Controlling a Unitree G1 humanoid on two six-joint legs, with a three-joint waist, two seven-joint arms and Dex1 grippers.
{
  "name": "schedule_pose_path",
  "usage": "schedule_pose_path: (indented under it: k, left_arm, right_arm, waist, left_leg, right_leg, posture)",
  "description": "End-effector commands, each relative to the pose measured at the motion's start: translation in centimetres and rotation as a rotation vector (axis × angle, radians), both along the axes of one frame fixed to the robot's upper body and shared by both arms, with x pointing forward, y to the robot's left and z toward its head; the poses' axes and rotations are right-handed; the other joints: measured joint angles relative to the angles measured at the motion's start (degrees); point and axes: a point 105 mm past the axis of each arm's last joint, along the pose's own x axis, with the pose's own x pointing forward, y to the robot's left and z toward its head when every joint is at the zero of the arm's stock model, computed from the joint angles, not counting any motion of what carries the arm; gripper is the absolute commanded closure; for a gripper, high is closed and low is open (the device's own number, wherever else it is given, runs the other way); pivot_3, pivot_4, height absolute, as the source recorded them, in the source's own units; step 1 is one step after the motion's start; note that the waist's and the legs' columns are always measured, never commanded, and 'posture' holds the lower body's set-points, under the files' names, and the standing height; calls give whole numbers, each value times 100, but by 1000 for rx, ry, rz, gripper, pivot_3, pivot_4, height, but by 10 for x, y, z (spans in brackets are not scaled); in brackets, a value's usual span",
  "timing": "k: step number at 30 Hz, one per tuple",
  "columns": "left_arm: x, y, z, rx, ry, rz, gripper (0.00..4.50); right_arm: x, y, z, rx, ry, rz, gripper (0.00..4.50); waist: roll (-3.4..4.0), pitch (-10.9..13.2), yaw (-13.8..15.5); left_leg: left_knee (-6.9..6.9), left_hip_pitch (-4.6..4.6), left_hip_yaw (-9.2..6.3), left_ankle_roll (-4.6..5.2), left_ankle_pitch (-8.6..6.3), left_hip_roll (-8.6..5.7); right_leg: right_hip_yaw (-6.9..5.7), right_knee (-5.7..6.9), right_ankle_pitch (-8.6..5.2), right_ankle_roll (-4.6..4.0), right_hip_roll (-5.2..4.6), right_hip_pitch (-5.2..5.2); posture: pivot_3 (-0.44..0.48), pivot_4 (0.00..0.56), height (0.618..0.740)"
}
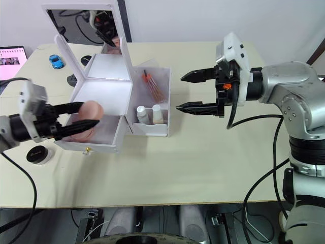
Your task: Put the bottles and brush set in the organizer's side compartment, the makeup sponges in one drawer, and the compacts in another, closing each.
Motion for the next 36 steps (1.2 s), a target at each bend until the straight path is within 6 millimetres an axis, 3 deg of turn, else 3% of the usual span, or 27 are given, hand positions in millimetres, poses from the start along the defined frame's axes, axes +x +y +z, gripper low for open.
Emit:
schedule_pose_path:
  k: [1,14,15,17,18,29,32,36]
  left_arm:
    - [4,-3,1,49,-44,-35,1844]
    - [2,-10,-5,89,-35,-113,1844]
    - [1,-10,-4,86,-37,-112,831]
    - [0,-10,-2,73,-35,-113,82]
    - [0,-10,-1,68,-34,-113,29]
    - [-3,-8,40,-76,-133,-88,29]
    - [-3,3,50,-127,-175,-20,29]
    - [-12,21,52,-177,-207,101,29]
  right_arm:
    - [-7,-4,12,4,-53,-19,0]
    - [-9,-10,9,7,-54,-58,0]
    - [-9,-10,9,7,-54,-57,0]
    - [-9,-11,9,5,-55,-58,0]
    - [-8,-11,8,4,-55,-58,0]
    - [1,-6,15,13,-98,-44,0]
    - [10,2,30,70,-164,-43,0]
    - [18,13,34,93,-168,2,0]
  waist:
    - [-1,0,-8]
    - [-2,0,-1]
    - [-2,0,-1]
    - [-2,0,0]
    - [-2,0,0]
    - [-3,1,-9]
    - [-3,1,-40]
    - [-2,1,-49]
  left_leg:
    - [3,0,0,0,0,0]
    - [3,0,-1,1,0,0]
    - [4,0,-1,1,0,0]
    - [5,0,-1,1,0,0]
    - [5,0,-1,1,0,0]
    - [6,0,-4,1,1,0]
    - [6,5,-4,1,1,0]
    - [5,7,-9,1,1,7]
  right_leg:
    - [0,0,0,0,0,1]
    - [3,0,1,1,1,2]
    - [3,1,1,1,1,2]
    - [3,2,2,1,1,2]
    - [3,2,2,1,1,2]
    - [4,2,3,4,2,4]
    - [6,3,6,9,5,4]
    - [11,5,7,9,19,6]
  posture:
    - [0,150,725]
    - [0,150,725]
    - [0,150,725]
    - [0,150,725]
    - [0,150,725]
    - [0,150,725]
    - [0,150,725]
    - [0,150,725]
